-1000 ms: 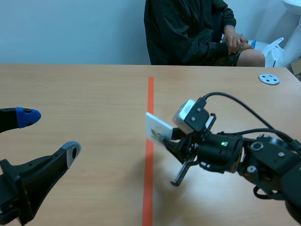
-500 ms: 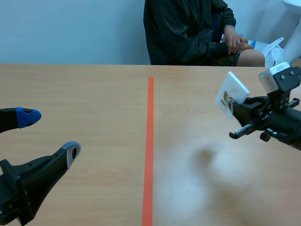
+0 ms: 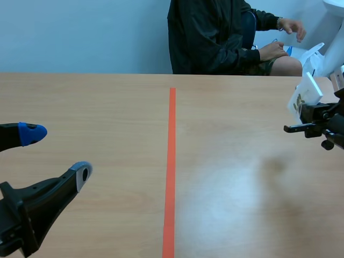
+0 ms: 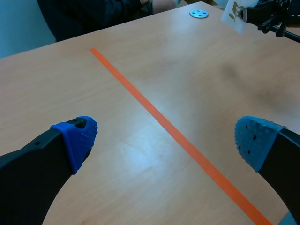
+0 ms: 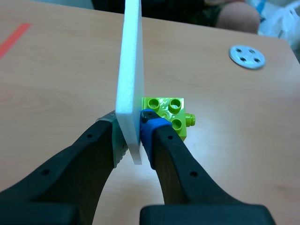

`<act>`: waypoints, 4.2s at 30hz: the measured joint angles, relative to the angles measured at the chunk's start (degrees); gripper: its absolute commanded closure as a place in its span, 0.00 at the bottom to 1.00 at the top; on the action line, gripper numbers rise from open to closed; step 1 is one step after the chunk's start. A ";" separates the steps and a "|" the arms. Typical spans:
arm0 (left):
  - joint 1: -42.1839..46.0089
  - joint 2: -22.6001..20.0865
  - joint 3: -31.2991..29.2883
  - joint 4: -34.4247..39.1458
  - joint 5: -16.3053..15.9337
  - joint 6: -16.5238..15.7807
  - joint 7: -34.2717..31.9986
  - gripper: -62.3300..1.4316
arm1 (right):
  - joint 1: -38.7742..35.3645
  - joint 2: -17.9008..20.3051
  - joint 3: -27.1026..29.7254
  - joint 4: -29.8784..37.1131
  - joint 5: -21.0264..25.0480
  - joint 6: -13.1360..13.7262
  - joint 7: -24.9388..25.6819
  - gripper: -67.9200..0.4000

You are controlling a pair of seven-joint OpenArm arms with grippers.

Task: Sort the leaf by its shape. The table is split by an orange tape line. A compound leaf with several leaflets goes to the left side, a simple leaf with one blade goes to the right side. Return to the home posture when a red brick is placed on the table.

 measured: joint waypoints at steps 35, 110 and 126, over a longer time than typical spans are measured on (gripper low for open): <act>0.00 0.00 0.00 0.00 0.02 0.02 0.15 0.00 | 9.16 -0.61 -0.02 -22.88 0.83 -7.50 -2.73 0.54; 0.00 0.00 0.00 0.00 0.02 0.02 0.20 0.00 | -42.07 9.07 -10.51 60.26 0.98 -7.91 -19.65 0.00; 0.00 0.00 0.00 0.00 0.02 0.02 0.42 0.00 | -42.05 6.86 -9.49 60.22 0.98 -7.87 -19.52 0.00</act>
